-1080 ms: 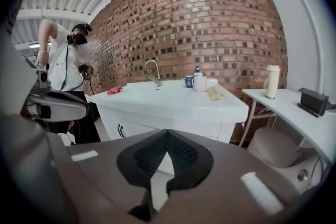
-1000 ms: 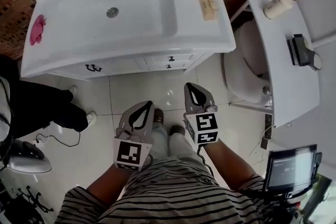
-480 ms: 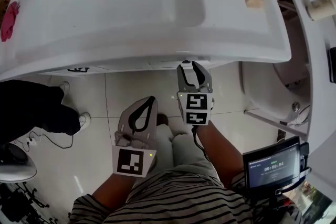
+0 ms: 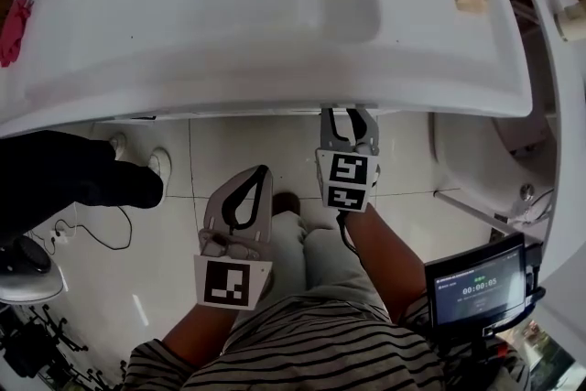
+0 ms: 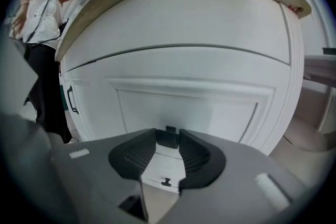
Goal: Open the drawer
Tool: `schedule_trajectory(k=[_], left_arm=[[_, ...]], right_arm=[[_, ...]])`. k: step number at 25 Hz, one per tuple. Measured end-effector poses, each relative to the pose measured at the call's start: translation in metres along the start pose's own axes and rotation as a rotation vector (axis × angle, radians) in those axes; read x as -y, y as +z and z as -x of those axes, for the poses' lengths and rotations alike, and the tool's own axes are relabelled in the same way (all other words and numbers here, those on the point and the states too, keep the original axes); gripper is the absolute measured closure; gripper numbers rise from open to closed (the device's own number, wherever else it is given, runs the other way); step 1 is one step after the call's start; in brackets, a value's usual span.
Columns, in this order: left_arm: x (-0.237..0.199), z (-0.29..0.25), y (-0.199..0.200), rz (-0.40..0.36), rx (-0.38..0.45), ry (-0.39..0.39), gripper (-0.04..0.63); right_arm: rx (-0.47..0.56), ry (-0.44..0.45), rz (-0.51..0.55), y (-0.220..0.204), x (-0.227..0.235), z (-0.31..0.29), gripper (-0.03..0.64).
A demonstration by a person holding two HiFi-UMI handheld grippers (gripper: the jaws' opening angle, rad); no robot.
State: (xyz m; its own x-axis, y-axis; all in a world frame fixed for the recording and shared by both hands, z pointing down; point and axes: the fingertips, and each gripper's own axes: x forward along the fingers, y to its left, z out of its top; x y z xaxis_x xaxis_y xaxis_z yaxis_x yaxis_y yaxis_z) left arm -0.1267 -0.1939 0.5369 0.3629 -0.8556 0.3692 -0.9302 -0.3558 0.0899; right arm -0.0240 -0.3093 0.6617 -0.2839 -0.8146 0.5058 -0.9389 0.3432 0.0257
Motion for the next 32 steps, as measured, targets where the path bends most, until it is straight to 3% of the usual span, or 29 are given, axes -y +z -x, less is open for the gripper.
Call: schedule_trajectory(k=[9, 18, 32], left_arm=[[0.010, 0.010, -0.002, 0.030, -0.033, 0.009, 0.578], [0.031, 0.064, 0.026, 0.034, -0.050, 0.017, 0.578], [0.073, 0.111, 0.024, 0.029, -0.056, 0.005, 0.578]], right_arm=[[-0.057, 0.023, -0.037, -0.020, 0.004, 0.001, 0.492], [-0.160, 0.059, -0.039, -0.046, -0.022, 0.075, 0.492], [-0.261, 0.111, -0.039, -0.104, -0.050, 0.168, 0.495]])
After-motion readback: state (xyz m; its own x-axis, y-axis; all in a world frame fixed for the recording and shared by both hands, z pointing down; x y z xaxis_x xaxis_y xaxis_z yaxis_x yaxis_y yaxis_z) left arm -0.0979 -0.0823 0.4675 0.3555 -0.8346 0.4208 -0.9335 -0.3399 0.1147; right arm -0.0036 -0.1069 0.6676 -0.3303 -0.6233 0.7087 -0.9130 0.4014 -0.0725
